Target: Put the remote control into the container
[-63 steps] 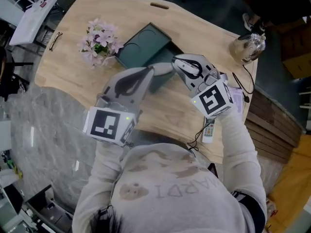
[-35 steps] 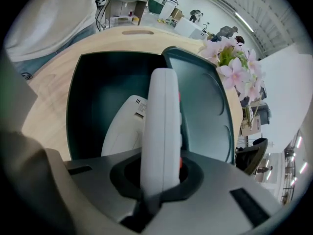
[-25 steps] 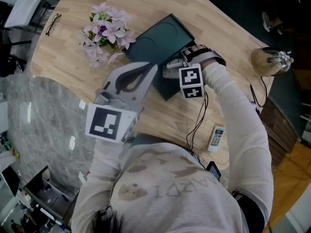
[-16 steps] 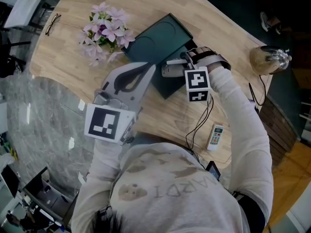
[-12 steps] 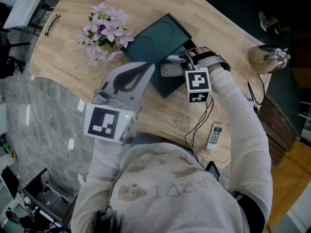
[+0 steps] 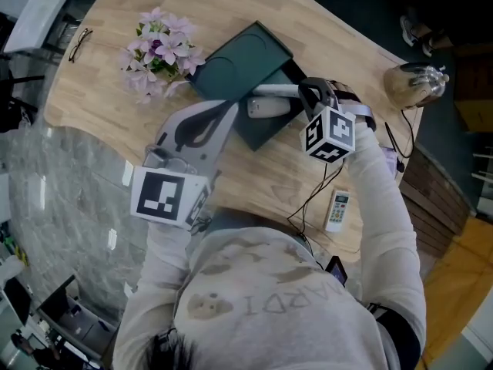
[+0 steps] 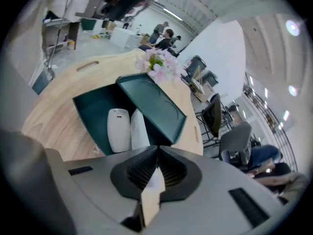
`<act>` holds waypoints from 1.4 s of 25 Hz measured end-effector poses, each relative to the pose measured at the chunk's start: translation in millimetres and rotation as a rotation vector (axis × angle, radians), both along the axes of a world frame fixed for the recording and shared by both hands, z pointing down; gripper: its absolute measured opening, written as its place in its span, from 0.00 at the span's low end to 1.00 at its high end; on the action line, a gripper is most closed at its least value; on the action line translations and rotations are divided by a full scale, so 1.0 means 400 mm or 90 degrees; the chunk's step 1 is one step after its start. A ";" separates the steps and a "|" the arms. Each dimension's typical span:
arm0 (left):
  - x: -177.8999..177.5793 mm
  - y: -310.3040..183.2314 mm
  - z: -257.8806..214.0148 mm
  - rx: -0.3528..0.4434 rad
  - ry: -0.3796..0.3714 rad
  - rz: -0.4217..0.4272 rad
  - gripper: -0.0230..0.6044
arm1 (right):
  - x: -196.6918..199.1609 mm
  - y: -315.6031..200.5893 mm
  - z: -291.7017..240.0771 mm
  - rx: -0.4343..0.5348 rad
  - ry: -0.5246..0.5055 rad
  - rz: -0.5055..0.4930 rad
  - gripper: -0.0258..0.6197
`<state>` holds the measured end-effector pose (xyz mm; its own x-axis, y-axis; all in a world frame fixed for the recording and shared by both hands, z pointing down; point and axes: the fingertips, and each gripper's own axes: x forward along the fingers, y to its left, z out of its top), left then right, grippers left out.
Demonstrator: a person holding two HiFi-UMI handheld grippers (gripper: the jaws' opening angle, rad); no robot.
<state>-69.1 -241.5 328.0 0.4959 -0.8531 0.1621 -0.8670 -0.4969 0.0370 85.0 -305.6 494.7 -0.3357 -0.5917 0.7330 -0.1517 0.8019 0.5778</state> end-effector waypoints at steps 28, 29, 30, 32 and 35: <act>-0.030 0.110 -0.001 -0.005 -0.013 -0.031 0.04 | -0.024 0.013 0.136 -0.149 0.063 -0.025 0.28; -0.027 0.110 0.000 -0.007 -0.013 -0.029 0.04 | -0.035 0.010 0.142 -0.144 0.075 -0.033 0.26; -0.024 0.110 0.002 -0.008 -0.014 -0.027 0.04 | -0.045 0.008 0.150 -0.141 0.086 -0.040 0.24; -0.022 0.112 0.007 -0.010 -0.018 -0.023 0.04 | -0.055 0.006 0.164 -0.142 0.102 -0.052 0.21; -0.031 0.110 0.018 -0.017 -0.022 -0.024 0.04 | -0.061 0.003 0.170 -0.146 0.108 -0.065 0.22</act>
<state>-81.4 -197.4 335.2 0.4567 -0.8666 0.2012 -0.8864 -0.4626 0.0192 60.6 -304.2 562.6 -0.2456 -0.3743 0.8942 0.0193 0.9204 0.3906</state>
